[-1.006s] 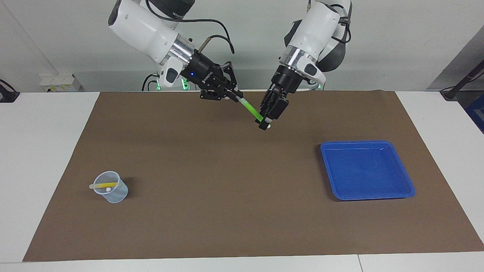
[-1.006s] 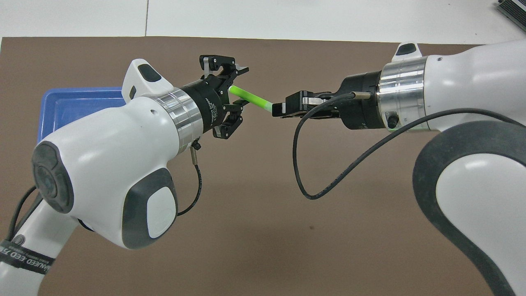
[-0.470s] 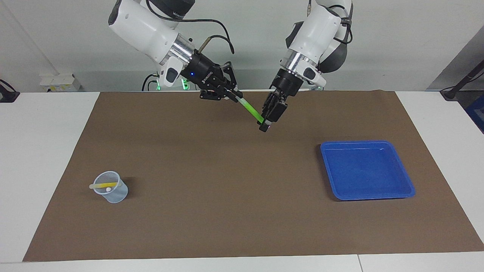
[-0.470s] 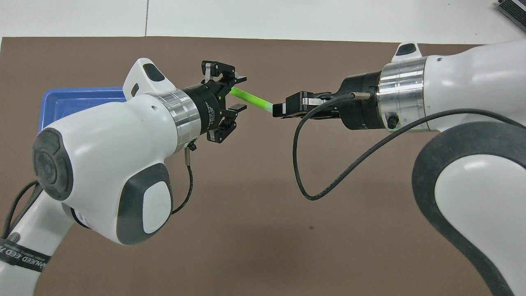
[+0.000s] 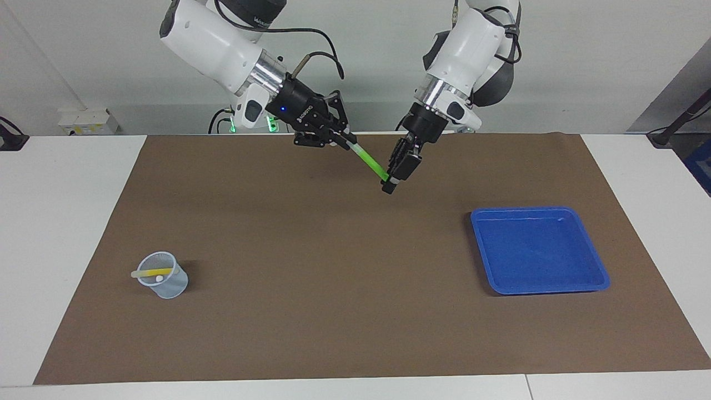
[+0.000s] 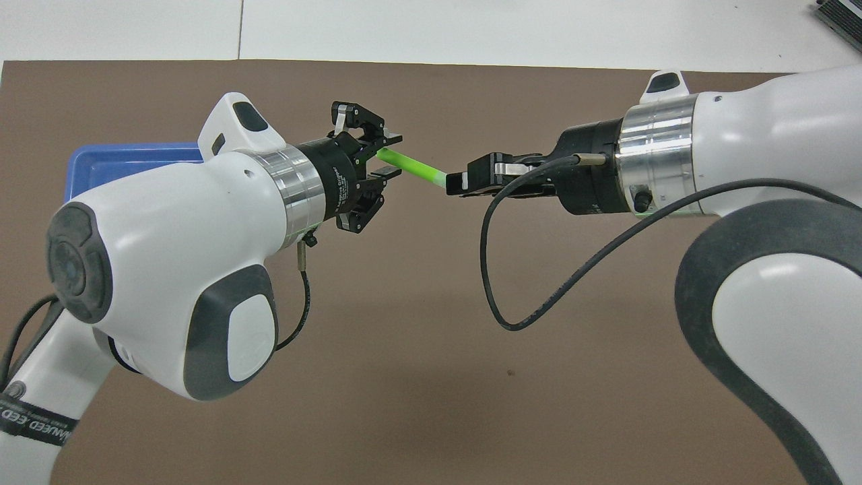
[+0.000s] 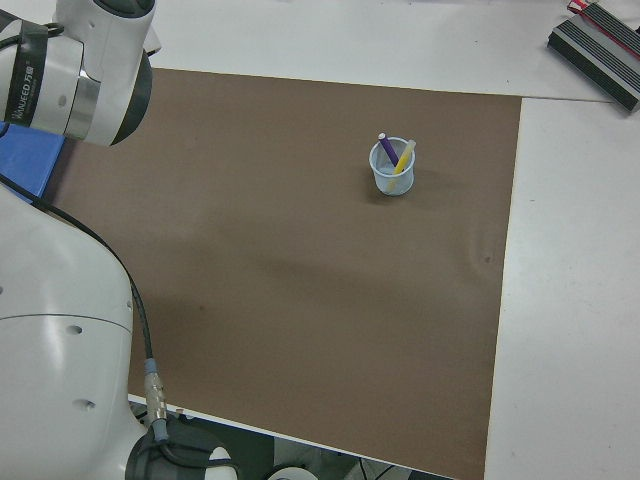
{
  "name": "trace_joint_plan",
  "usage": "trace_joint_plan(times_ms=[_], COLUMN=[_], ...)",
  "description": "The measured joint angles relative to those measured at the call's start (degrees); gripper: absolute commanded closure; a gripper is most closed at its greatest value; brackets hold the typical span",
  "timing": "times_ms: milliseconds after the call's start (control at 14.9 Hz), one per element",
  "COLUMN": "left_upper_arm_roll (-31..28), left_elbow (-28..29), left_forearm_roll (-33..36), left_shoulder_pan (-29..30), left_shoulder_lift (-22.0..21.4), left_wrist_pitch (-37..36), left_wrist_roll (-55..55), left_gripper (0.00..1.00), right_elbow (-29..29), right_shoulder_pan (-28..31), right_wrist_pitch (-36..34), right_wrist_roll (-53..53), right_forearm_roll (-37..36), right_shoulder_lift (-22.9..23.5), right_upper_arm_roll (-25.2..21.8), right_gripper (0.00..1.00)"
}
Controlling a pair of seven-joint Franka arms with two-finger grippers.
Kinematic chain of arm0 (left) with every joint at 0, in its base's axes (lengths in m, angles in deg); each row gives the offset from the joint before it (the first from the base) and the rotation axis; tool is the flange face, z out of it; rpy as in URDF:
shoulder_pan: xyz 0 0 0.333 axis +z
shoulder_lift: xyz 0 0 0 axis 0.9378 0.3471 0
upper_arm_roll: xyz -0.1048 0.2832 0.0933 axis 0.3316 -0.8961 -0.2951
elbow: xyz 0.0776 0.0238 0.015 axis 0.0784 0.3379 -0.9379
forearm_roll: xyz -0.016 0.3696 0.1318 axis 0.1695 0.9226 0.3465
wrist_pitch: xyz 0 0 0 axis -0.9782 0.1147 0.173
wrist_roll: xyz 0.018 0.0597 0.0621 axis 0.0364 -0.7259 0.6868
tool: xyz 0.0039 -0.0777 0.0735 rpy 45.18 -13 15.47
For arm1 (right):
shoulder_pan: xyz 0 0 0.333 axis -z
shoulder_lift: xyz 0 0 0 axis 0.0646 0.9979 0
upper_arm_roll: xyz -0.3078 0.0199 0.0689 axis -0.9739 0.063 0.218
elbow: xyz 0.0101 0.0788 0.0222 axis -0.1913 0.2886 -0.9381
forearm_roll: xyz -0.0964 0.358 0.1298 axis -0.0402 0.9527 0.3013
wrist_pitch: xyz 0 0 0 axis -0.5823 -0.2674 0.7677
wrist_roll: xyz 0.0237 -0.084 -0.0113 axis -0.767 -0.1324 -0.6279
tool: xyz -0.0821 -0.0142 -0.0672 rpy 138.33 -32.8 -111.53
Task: Right arm passes pens to left for tray arrangement
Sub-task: 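Carry the green pen with the left gripper over the blue tray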
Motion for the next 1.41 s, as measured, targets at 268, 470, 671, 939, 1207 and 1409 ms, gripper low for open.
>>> trace_joint_plan(times_ms=[268,470,671,939,1207,1409], left_upper_arm_roll=[-0.1,-0.1,-0.1,-0.1,-0.3,-0.4], left_elbow=[-0.7,-0.8,-0.9,-1.0,-1.5,-1.5], left_forearm_roll=[0.0,0.0,0.0,0.0,0.0,0.0], left_shoulder_pan=[0.0,0.0,0.0,0.0,0.0,0.0], left_shoulder_lift=[-0.4,-0.5,-0.5,-0.5,-0.5,-0.5], left_wrist_pitch=[-2.6,-3.8,-3.9,-4.2,-4.2,-5.0], left_wrist_roll=[0.0,0.5,0.5,0.5,0.5,0.6], left_gripper=[0.93,1.0,1.0,1.0,1.0,1.0], right_elbow=[0.0,-0.1,-0.1,-0.1,-0.1,-0.2], right_shoulder_pan=[0.0,0.0,0.0,0.0,0.0,0.6], right_wrist_pitch=[-0.1,0.0,0.0,0.0,-2.0,-5.6], right_wrist_roll=[0.0,0.0,0.0,0.2,2.1,2.2], right_forearm_roll=[0.0,0.0,0.0,0.0,-3.4,-5.8], right_shoulder_lift=[0.0,-0.1,-0.1,-0.1,-0.6,-1.5], right_upper_arm_roll=[0.0,-0.1,-0.1,-0.1,-0.1,-1.1], right_gripper=[1.0,1.0,1.0,0.0,0.0,0.0])
